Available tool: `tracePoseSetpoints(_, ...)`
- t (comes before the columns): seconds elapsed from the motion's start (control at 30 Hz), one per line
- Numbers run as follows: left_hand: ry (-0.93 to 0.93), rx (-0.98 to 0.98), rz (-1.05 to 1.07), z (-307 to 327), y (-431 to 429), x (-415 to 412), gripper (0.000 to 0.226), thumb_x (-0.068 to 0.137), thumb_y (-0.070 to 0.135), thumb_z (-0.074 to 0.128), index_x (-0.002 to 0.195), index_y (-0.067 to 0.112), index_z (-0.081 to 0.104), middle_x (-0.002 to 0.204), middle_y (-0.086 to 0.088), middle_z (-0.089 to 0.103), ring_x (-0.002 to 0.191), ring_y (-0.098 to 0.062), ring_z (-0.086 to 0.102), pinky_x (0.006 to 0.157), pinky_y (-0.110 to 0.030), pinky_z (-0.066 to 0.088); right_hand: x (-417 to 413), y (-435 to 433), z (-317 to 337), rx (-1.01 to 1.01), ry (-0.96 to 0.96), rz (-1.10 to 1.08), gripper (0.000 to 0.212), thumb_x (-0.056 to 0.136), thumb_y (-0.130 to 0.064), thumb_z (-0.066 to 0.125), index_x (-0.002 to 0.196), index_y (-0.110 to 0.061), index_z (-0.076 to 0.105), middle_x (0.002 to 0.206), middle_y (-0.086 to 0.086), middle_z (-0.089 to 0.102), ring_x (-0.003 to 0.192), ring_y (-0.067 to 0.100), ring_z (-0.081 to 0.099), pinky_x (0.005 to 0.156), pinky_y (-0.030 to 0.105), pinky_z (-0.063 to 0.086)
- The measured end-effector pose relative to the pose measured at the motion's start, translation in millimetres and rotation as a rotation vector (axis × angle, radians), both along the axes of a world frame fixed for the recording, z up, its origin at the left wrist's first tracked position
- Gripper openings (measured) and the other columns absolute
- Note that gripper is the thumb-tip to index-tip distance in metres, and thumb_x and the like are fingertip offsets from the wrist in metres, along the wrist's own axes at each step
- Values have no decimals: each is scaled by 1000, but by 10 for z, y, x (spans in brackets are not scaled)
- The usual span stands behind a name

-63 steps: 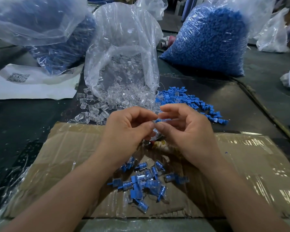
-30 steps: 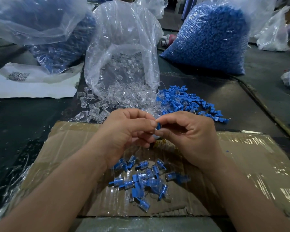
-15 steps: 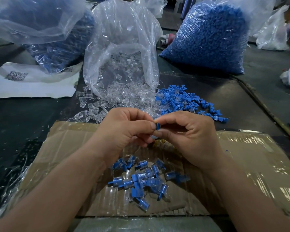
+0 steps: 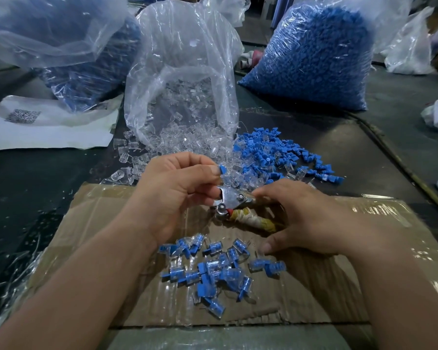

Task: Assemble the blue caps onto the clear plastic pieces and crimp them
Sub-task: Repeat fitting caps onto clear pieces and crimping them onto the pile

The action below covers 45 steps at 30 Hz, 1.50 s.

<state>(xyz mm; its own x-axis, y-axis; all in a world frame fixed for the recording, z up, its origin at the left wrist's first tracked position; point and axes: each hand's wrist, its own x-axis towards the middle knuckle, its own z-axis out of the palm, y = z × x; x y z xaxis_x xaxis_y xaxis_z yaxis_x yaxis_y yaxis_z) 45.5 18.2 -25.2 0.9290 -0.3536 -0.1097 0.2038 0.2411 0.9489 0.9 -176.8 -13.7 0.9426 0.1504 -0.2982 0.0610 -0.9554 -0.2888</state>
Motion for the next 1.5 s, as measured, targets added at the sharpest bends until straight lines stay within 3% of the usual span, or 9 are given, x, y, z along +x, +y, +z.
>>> tracePoseSetpoints(0.1,0,3,-13,-21,-3,12,7,55,11,67,53,17,69,56,-2,63,45,-10,58,42,-17,47,4,33,11,-13,-49,-33,69,58,-55,76,119,-42,47,101,-21,43,99,3,41,88,32,42)
tracePoseSetpoints(0.27,25,0,6,-60,-4,36,4,56,9,66,58,13,66,57,-4,64,47,-11,59,43,-18,48,-9,159,-40,-127,-236,-54,19,73,-32,65,89,-33,55,84,-12,52,75,8,49,54,23,36)
tracePoseSetpoints(0.5,43,-35,66,-108,-11,71,13,61,7,61,73,5,58,56,-4,64,50,-10,61,44,-17,49,9,113,-82,-104,-391,-74,5,87,-30,54,89,-30,49,84,-13,48,71,1,41,54,14,27)
tracePoseSetpoints(0.67,-83,5,107,-116,-6,60,11,66,8,60,76,6,58,58,0,65,54,-10,63,49,-17,50,-52,83,44,45,-647,-169,8,83,-17,62,80,-22,57,66,-13,44,69,12,37,60,28,20)
tracePoseSetpoints(0.77,-201,63,107,-120,-21,32,5,74,3,59,75,9,59,59,2,65,57,-10,63,54,-18,51,-58,126,29,102,-573,-188,13,87,-25,55,79,-28,45,63,-12,44,59,6,40,51,23,22)
tracePoseSetpoints(0.93,-314,91,114,-112,-37,-6,6,74,7,59,75,13,60,64,2,66,60,-10,64,57,-17,51,-53,178,-31,172,-478,-145,13,90,-22,51,98,-30,45,84,-12,46,70,5,41,59,22,27)
tracePoseSetpoints(1.1,-379,112,152,-96,-58,-25,16,79,0,58,74,15,59,63,4,66,58,-8,64,56,-16,51,-48,180,-68,127,-447,-132,37,90,-24,52,125,-26,42,100,-14,37,87,2,33,70,18,19)
tracePoseSetpoints(1.4,-384,133,168,-83,-69,-30,18,80,-3,59,74,14,59,62,4,65,56,-7,62,56,-16,51,-40,197,-45,48,-513,-57,16,87,-24,55,90,-28,40,82,-11,42,77,8,27,64,25,16)
tracePoseSetpoints(1.5,-392,145,173,-82,-70,-36,19,80,-3,58,73,15,59,61,4,65,56,-7,62,56,-16,51,-37,209,-37,59,-520,-65,14,85,-24,55,85,-25,41,77,-12,42,73,10,35,64,22,22)
